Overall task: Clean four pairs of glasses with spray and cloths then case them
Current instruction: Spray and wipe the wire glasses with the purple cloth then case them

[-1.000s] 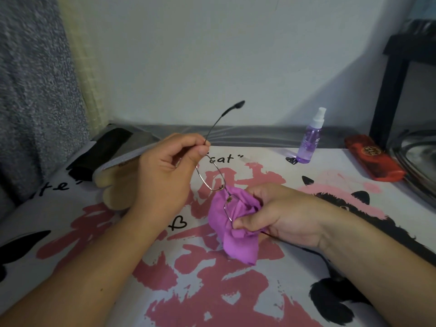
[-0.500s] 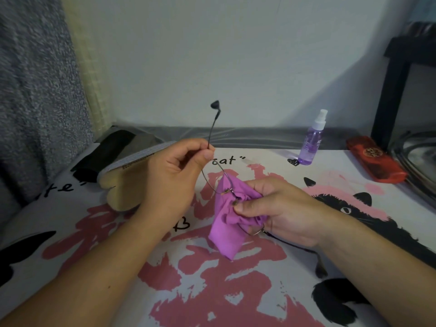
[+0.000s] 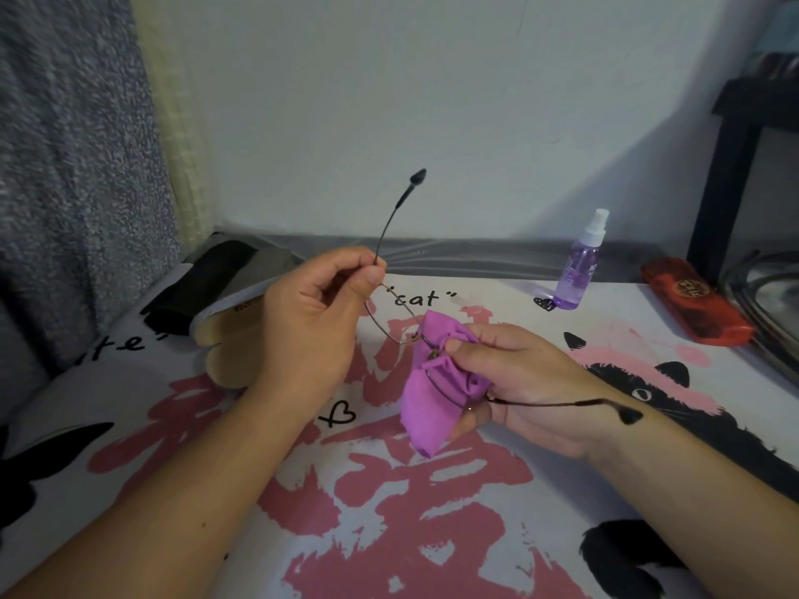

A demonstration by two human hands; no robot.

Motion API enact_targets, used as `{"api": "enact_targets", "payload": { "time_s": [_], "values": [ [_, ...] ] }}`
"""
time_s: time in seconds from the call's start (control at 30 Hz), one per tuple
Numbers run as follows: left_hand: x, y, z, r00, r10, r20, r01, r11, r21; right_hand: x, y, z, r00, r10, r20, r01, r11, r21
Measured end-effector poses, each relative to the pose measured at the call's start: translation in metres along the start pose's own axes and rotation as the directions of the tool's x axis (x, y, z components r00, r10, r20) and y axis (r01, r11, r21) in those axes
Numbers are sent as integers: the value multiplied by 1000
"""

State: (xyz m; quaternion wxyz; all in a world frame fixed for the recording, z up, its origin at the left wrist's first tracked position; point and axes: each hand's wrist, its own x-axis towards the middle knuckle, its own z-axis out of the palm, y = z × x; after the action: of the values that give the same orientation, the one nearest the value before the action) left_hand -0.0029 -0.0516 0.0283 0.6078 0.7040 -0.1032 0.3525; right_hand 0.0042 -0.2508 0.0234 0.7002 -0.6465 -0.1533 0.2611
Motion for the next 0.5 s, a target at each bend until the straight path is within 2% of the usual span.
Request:
{"api": "enact_targets", "payload": {
  "time_s": [0.17,0.3,0.37,0.43,0.5],
  "values": [
    [3,-3,-6,998,46,-35,-45,998,45,0,2,-15,998,-18,56,18,1000,16],
    [2,-3,-5,995,100,18,-101,993,68,-2,-2,-25,961,68,270,-70,998,-2],
    [0,-2,-3,989,131,62,-135,988,73,-4,-5,-25,927,145,347,-127,989,-74],
    [-2,-2,-1,985,148,92,-155,985,71,-5,-4,-23,914,192,358,-155,979,-129],
    [-4,-2,2,988,119,94,-125,991,52,-3,1,-19,928,200,313,-161,976,-146]
  ]
}}
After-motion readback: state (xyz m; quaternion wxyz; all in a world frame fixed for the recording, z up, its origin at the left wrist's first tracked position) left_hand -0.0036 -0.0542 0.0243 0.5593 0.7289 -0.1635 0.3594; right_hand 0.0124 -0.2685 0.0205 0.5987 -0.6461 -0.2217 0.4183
